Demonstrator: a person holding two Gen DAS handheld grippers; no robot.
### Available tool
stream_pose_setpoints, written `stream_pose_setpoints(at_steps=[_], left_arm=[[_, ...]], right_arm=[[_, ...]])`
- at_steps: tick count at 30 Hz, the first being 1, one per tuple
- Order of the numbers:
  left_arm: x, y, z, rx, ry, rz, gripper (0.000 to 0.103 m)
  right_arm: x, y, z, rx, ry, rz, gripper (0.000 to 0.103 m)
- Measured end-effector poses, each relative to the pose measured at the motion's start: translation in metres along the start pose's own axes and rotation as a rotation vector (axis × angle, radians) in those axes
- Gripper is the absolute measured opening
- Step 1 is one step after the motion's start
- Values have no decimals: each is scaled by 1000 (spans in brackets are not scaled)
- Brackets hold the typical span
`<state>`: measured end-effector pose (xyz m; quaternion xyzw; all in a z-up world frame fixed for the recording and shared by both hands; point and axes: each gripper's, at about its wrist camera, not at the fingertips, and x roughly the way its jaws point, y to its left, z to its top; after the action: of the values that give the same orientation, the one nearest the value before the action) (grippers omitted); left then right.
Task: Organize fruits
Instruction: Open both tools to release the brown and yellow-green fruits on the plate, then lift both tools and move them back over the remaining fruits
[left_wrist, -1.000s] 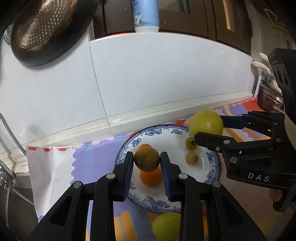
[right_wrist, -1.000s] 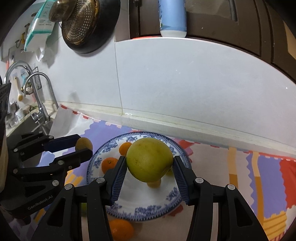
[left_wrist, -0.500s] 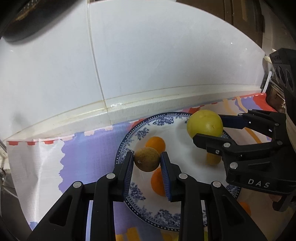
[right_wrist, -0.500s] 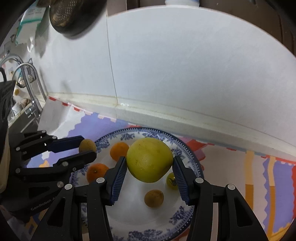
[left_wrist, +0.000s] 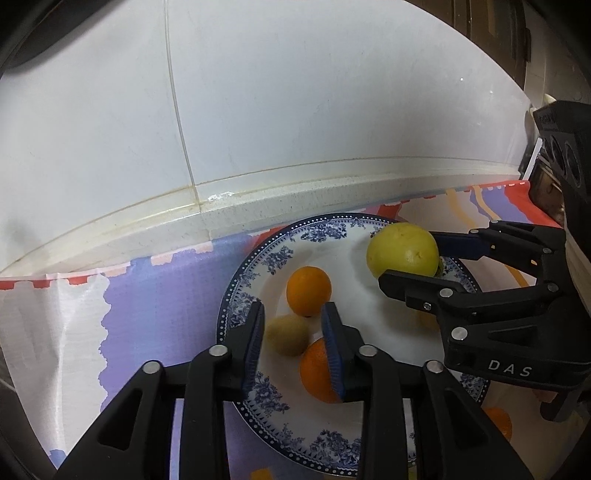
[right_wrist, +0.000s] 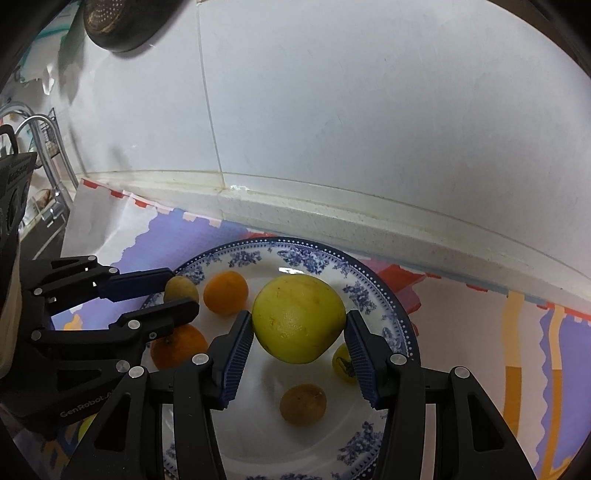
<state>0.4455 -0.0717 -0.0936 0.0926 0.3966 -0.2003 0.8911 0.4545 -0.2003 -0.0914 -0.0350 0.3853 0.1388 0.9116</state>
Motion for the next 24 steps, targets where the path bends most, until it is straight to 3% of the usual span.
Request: stream_pose_setpoints(at_steps=[9, 21, 24], left_arm=[[-17, -1, -5, -8, -33, 26, 48], [-87, -10, -8, -49, -171, 117, 85], [-105, -12, -10, -60, -204, 142, 96]], right_arm=[[-14, 2, -1, -11, -40, -34, 60], [-71, 13, -6, -5, -134, -89, 60], [-89, 16, -8, 9, -161, -96, 68]])
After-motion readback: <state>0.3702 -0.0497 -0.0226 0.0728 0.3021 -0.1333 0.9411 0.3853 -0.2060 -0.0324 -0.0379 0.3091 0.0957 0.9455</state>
